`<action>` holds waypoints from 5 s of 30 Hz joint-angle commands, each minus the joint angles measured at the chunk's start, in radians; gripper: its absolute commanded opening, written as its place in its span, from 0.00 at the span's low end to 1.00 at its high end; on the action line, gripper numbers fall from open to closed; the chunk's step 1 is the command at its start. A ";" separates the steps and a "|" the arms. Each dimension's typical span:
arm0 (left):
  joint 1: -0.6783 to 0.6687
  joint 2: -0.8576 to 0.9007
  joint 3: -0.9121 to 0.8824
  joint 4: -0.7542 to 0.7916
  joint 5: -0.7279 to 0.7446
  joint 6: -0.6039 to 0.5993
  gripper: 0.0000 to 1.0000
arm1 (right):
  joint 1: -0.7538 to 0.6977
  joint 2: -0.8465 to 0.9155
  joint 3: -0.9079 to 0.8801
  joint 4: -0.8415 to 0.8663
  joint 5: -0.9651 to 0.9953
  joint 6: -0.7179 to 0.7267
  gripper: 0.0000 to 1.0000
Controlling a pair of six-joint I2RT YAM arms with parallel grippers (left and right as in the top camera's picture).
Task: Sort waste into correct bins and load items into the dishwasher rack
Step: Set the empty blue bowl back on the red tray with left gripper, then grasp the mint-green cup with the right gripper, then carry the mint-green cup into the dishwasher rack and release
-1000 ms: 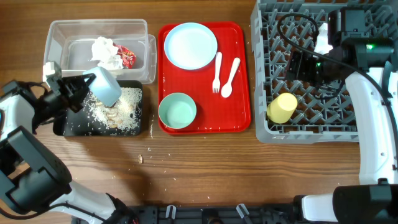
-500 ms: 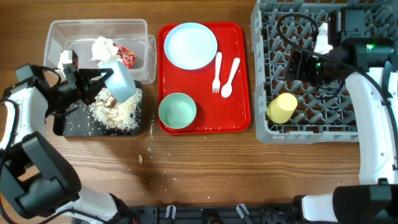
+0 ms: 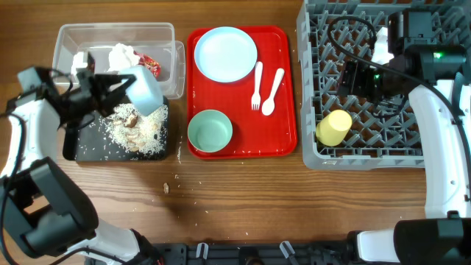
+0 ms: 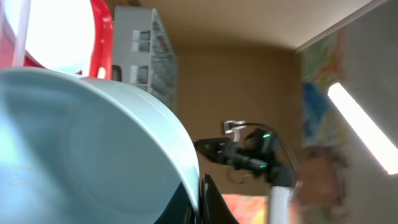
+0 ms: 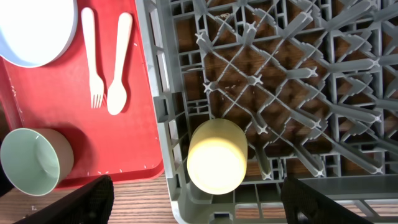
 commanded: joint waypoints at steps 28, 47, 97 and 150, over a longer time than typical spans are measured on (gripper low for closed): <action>-0.970 0.241 0.206 0.238 -1.605 -0.056 0.04 | 0.003 -0.006 0.016 -0.002 0.006 -0.014 0.88; -0.984 0.183 0.240 0.129 -1.604 -0.056 0.52 | 0.003 -0.006 0.016 0.006 0.005 -0.013 0.88; -0.318 -0.147 0.280 -0.266 -1.234 -0.078 1.00 | 0.659 0.391 -0.283 0.526 -0.204 0.409 0.04; -0.318 -0.147 0.280 -0.266 -1.234 -0.078 1.00 | 0.171 0.601 0.272 0.851 1.060 -0.091 0.04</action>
